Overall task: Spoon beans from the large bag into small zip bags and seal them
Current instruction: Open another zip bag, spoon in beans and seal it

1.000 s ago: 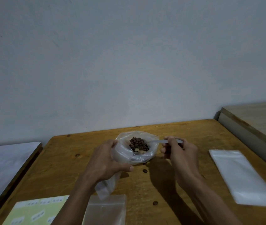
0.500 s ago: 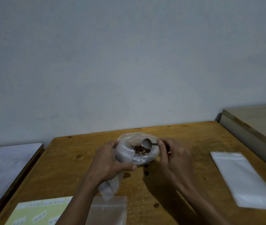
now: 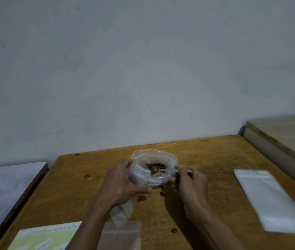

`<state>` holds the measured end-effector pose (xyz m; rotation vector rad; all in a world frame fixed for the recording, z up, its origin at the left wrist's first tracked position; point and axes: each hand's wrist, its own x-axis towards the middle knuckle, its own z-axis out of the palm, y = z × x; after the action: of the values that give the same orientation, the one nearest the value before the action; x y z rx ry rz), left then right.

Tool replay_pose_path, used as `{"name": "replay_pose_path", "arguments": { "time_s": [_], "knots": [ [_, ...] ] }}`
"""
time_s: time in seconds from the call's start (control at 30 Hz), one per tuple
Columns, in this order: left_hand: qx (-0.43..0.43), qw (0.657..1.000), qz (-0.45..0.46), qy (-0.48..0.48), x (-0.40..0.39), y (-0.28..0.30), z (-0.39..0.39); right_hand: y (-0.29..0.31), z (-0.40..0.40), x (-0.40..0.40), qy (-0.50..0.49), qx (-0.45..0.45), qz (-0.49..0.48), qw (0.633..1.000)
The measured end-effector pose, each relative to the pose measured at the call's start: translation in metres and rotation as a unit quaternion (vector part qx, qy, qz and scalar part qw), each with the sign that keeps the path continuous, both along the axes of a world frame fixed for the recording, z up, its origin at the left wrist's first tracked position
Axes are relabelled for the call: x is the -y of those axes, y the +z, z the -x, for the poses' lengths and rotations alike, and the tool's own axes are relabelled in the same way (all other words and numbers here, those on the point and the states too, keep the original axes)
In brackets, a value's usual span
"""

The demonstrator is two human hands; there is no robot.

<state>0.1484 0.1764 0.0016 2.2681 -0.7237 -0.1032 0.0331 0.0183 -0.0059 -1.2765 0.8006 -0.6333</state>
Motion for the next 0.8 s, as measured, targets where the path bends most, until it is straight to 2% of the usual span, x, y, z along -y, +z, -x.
{"name": "replay_pose_path", "arguments": {
  "time_s": [0.17, 0.37, 0.47, 0.53, 0.6, 0.63, 0.7, 0.8],
  "knots": [
    [-0.001, 1.000, -0.015, 0.012, 0.000, -0.003, -0.002, 0.021, 0.011, 0.016, 0.005, 0.051, -0.022, 0.998],
    [0.002, 1.000, -0.013, 0.018, 0.002, -0.003, -0.001, 0.041, 0.018, 0.018, 0.035, 0.087, 0.042, 0.995],
    [-0.002, 1.000, -0.014, 0.015, 0.001, -0.004, -0.001, 0.043, 0.021, 0.007, 0.102, 0.074, 0.155, 0.980],
    [-0.001, 1.000, -0.012, 0.011, 0.001, -0.004, -0.002, 0.039, 0.021, 0.000, 0.126, 0.044, 0.301, 0.944],
    [-0.003, 1.000, -0.002, 0.009, 0.001, -0.004, -0.002, 0.034, 0.020, -0.002, 0.101, 0.048, 0.408, 0.906],
    [-0.005, 1.000, 0.002, 0.009, 0.001, -0.003, -0.002, 0.032, 0.019, 0.000, 0.077, 0.062, 0.421, 0.902],
    [-0.006, 1.000, 0.011, 0.008, -0.002, -0.003, -0.001, 0.028, 0.019, 0.004, 0.035, 0.085, 0.393, 0.915],
    [-0.013, 1.000, 0.025, 0.007, -0.004, -0.005, -0.001, 0.021, 0.016, 0.013, 0.006, 0.060, 0.364, 0.930]
  ]
}}
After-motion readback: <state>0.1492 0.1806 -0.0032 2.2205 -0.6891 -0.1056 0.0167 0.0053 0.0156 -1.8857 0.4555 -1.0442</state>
